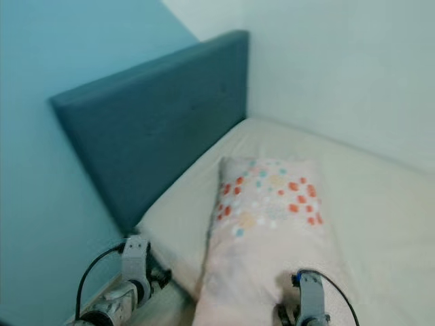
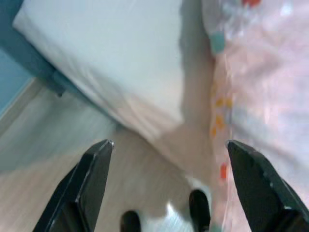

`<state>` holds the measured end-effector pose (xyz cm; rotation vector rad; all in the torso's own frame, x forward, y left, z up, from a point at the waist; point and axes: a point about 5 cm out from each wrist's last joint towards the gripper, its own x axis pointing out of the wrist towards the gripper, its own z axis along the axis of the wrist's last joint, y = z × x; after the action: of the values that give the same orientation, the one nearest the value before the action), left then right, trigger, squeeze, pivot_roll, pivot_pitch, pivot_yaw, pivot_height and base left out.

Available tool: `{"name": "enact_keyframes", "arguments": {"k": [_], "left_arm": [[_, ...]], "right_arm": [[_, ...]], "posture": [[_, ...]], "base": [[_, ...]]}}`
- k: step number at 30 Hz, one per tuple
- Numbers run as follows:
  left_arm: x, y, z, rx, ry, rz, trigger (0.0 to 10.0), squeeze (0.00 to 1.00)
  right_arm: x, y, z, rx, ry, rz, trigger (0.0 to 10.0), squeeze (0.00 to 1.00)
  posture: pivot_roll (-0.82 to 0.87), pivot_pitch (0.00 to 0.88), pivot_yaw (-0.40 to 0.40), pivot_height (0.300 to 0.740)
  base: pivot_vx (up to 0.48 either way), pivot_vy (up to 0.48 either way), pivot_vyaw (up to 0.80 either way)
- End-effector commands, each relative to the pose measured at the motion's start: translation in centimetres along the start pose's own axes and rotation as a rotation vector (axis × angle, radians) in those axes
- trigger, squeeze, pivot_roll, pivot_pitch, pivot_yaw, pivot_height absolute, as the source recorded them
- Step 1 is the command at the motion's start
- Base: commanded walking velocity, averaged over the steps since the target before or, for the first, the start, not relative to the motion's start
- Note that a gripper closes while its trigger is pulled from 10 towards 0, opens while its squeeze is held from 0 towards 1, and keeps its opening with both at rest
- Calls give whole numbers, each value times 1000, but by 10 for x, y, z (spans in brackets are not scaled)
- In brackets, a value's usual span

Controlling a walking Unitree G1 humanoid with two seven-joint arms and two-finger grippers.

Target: Clean up the room

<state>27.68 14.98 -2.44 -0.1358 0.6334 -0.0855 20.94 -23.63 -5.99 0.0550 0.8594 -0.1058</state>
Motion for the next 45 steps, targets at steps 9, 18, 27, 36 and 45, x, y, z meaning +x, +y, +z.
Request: {"name": "enact_keyframes", "arguments": {"k": [9, 18, 27, 36, 45], "left_arm": [[0, 0, 0, -63, 2, -9, 10000, 0], [1, 4, 4, -54, -2, 55, 10000, 0], [-2, 24, 6, 30, 7, 241, 10000, 0], [-6, 38, 3, 85, 40, 316, 10000, 0], [-10, 44, -7, 91, 76, 363, 10000, 0]], "right_arm": [[-2, -8, -3, 61, -12, -59, 10000, 0], [-3, -11, -7, 60, -1, -58, 10000, 0], [-4, -11, -10, 86, 6, -61, 10000, 0], [-4, -13, -9, 87, 7, -58, 10000, 0], [-4, -12, -11, 77, 6, -53, 10000, 0]], "posture": [[18, 0, 25, 740], [6, 0, 32, 740], [5, 0, 30, 740], [4, 0, 30, 740], [0, 0, 32, 740]], "base": [[0, 0, -788], [0, 0, -176], [0, 0, -800], [0, 0, -800], [0, 0, -356]]}}
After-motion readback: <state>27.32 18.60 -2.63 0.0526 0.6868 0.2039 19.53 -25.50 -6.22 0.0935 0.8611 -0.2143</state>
